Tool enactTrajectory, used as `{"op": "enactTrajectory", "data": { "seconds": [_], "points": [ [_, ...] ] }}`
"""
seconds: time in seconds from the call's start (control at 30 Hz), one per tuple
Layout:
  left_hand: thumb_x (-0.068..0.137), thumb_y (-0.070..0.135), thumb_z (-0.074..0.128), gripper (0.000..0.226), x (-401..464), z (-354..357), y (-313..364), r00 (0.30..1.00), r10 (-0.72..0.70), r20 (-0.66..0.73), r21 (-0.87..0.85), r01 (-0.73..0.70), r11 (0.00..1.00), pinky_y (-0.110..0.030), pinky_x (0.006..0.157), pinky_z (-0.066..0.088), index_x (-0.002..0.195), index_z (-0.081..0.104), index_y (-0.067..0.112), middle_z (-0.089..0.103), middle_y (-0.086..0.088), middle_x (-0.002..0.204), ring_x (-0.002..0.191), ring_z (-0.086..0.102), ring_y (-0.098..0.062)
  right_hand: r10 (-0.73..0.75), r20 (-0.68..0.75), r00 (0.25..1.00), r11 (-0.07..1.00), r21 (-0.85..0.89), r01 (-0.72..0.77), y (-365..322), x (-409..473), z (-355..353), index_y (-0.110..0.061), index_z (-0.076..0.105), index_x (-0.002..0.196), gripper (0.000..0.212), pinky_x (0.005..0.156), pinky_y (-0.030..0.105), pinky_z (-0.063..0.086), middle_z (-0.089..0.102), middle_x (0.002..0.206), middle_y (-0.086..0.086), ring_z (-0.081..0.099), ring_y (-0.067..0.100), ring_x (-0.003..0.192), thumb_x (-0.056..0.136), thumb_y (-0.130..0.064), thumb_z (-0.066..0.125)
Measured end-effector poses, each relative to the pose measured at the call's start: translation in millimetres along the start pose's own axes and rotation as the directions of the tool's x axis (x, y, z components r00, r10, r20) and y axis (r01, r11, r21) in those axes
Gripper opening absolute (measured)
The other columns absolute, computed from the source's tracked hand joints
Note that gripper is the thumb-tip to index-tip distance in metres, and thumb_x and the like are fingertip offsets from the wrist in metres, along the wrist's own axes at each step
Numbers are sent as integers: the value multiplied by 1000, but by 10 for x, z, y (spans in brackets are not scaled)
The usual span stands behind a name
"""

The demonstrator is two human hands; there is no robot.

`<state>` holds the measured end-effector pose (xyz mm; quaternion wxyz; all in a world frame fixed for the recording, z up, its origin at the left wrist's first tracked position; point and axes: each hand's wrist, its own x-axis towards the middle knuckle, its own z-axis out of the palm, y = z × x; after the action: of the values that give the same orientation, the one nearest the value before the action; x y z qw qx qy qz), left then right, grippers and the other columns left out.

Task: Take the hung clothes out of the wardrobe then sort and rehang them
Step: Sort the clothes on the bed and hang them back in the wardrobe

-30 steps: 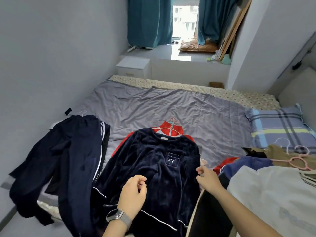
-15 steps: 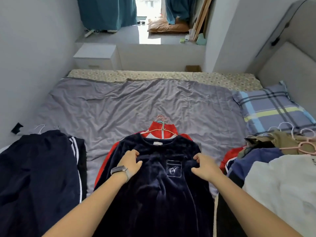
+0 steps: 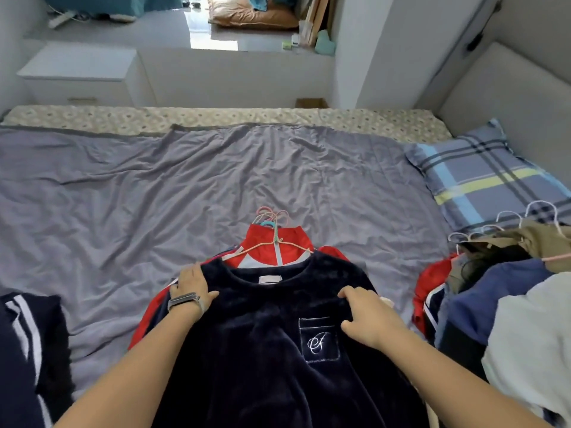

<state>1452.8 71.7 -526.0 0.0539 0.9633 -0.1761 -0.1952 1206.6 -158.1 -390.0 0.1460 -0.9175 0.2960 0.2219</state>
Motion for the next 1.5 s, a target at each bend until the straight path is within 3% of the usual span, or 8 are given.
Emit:
{"op": "enactTrajectory", "data": {
  "seconds": [0.13, 0.33, 0.67, 0.9, 1.0, 1.1, 1.27, 1.5],
  "points": [
    [79, 55, 59, 77, 276, 108, -140, 996, -8, 93, -70, 15, 997, -45, 104, 36, 140, 32, 15, 42, -12, 139, 127, 41, -31, 0, -8, 1000, 1000, -19, 0, -103, 103, 77, -25, 37, 137, 55, 80, 30, 31, 46, 133, -6, 41, 16, 125, 85, -20, 54],
    [90, 51, 44, 47, 229, 175, -95, 984, 8, 176, -126, 14, 992, -43, 98, 39, 120, 55, 17, 58, -11, 125, 116, 51, -33, -9, 25, 1000, 1000, 19, 9, -98, 45, 150, -23, 39, 136, 54, 96, 32, 42, 48, 132, -2, 41, 19, 124, 85, -20, 54],
    [86, 66, 38, 61, -1252, -882, 290, 994, -65, -92, -405, 22, 914, -38, 90, 36, 67, 64, 14, 63, 6, 65, 76, 55, -20, 44, -37, 998, 997, 60, -42, 242, -596, -122, -20, 43, 135, 51, 102, 34, 39, 49, 130, 2, 42, 23, 123, 84, -20, 52],
    [74, 65, 61, 66, -2915, -1614, 96, 976, -177, -127, -679, 45, 733, -36, 52, 31, 48, 42, 8, 33, 2, 46, 50, 37, -23, 56, -391, 919, 981, 192, 22, 548, -1654, -487, -7, 49, 131, 72, 103, 38, 31, 50, 129, 12, 43, 30, 123, 74, -50, 62],
    [76, 59, 63, 61, -3645, -1891, 107, 972, -193, -135, -729, 34, 684, -34, 54, 29, 43, 44, 11, 33, 5, 41, 50, 34, -20, 137, -635, 760, 931, 344, 120, 517, -2238, -648, -11, 44, 131, 78, 104, 39, 30, 44, 131, 9, 39, 25, 122, 70, -56, 65],
    [69, 68, 63, 66, -4220, -2096, 43, 974, -187, -131, -751, 25, 660, -33, 55, 30, 46, 44, 10, 34, 6, 44, 50, 36, -19, 87, -594, 799, 905, 383, 186, 578, -2636, -781, -26, 42, 134, 66, 103, 42, 32, 48, 133, -2, 41, 21, 123, 77, -57, 53],
    [76, 67, 56, 63, -5205, -2437, 205, 945, -200, -258, -672, -27, 740, -32, 54, 27, 52, 30, 15, 29, 2, 47, 47, 32, -18, -91, -512, 854, 909, 307, 281, 742, -3259, -878, -37, 55, 93, 11, 80, 47, 40, 56, 88, -15, 51, 17, 97, 92, -39, 44],
    [91, 44, 23, 36, -6398, -2310, 714, 754, 86, -651, -111, -207, 972, -36, 61, 29, 61, 29, 25, 31, 13, 51, 53, 31, -17, -77, -567, 820, 872, 361, 331, 1057, -4334, -877, -37, 44, 73, 20, 76, 44, 35, 51, 78, -14, 46, 20, 92, 89, -40, 33]
  ]
}}
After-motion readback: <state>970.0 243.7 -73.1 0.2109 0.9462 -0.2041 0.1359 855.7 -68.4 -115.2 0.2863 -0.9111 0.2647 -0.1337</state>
